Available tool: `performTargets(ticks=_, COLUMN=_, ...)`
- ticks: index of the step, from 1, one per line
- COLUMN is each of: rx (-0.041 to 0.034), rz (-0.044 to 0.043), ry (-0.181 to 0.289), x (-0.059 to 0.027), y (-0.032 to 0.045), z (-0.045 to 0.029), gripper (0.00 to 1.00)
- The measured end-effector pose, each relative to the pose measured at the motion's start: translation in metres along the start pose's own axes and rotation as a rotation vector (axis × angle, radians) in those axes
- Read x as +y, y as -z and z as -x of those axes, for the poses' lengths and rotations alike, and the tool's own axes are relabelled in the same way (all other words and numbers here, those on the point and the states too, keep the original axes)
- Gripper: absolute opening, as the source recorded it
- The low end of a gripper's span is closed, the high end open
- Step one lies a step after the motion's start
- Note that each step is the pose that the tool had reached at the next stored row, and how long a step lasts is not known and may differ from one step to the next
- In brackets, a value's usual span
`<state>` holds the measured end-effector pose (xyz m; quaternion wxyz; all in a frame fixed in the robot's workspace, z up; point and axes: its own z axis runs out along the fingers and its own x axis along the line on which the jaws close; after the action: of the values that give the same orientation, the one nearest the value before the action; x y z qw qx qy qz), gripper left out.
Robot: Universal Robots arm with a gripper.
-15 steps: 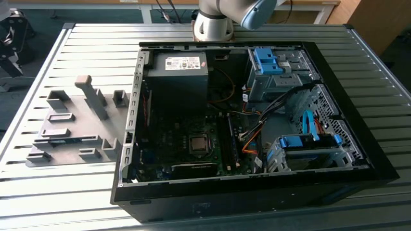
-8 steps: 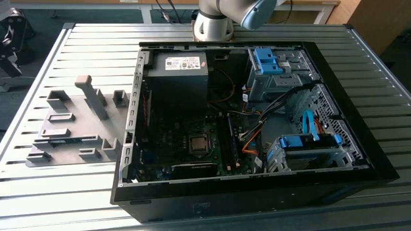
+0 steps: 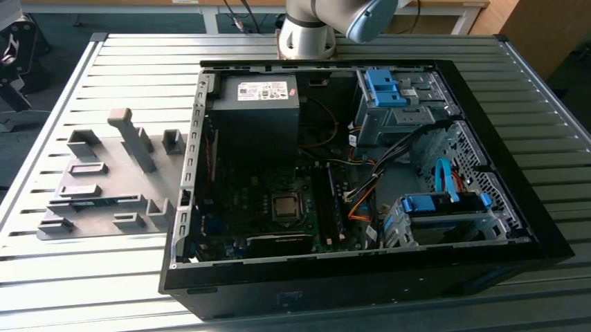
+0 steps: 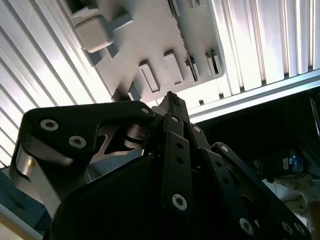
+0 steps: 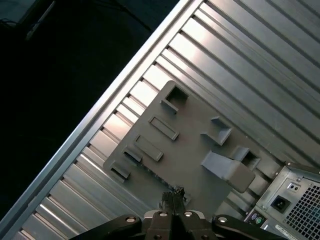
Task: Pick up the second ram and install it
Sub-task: 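Pick up the second ram and move it above second insertion slot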
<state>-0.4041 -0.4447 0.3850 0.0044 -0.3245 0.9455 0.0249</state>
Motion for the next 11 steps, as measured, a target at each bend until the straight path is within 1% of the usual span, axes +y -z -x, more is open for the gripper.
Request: performTargets(ticks=11, rx=0.0044, rz=0.0025, ry=0.100, x=0.0006, y=-0.0007, z=-0.0009, gripper=0.11)
